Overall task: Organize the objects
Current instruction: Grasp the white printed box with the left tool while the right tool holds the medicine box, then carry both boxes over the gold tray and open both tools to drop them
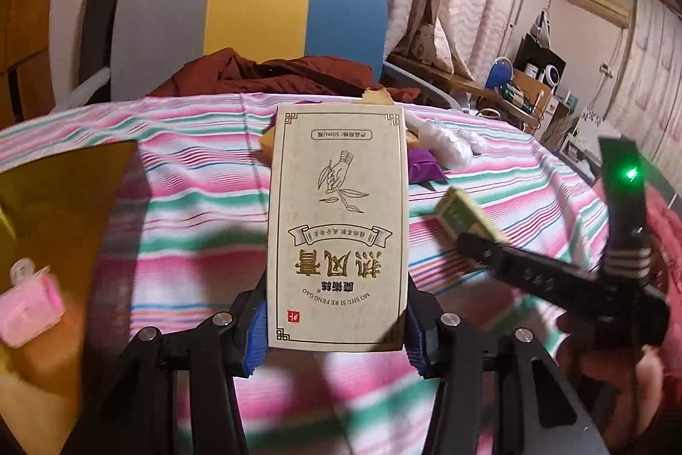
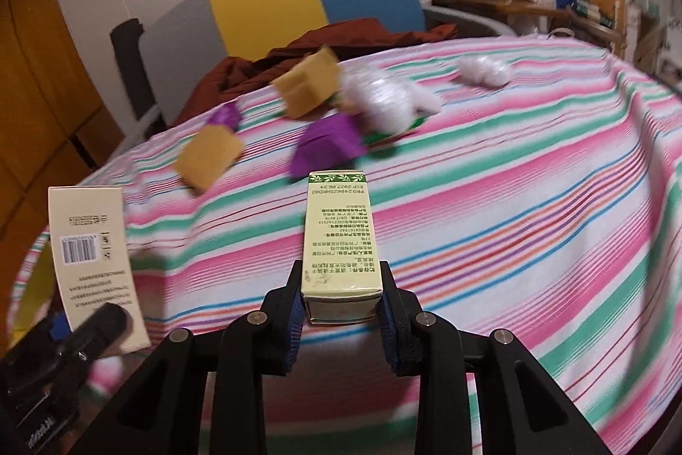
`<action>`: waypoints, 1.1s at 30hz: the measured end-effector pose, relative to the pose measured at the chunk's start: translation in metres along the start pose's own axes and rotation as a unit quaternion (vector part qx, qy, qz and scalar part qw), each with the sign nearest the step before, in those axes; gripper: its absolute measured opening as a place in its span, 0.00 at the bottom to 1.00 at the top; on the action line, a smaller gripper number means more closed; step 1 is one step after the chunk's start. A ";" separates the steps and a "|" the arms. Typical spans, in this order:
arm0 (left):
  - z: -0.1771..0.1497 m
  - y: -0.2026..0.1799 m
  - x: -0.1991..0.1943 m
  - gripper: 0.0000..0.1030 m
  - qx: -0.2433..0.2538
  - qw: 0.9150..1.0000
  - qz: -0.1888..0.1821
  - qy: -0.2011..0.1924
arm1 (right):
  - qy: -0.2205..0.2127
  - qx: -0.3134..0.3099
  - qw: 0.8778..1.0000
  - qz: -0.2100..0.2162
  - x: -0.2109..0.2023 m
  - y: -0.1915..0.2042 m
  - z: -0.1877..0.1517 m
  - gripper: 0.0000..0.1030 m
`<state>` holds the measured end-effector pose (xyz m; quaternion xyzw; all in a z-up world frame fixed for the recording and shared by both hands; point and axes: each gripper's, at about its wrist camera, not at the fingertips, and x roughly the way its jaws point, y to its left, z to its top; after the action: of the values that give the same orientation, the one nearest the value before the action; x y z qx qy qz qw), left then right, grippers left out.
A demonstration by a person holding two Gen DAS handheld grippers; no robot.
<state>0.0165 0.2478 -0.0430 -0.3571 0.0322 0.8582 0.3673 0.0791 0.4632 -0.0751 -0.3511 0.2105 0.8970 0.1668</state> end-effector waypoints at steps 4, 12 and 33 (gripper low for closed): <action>0.001 0.022 -0.027 0.50 -0.030 1.000 0.000 0.001 | 0.014 -0.007 0.999 0.036 -0.005 0.030 -0.011 0.30; 0.012 0.079 -0.071 0.50 -0.072 0.997 0.026 -0.005 | 0.023 -0.046 0.992 0.113 -0.016 0.108 -0.020 0.30; 0.027 0.274 -0.059 0.50 -0.182 0.970 0.120 0.104 | 0.073 -0.192 0.962 0.178 0.029 0.306 -0.010 0.30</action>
<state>-0.1507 0.0208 -0.0427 -0.4985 -0.0444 0.8457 0.1852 -0.0724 0.2006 -0.0226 -0.3984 0.1045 0.9076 -0.0817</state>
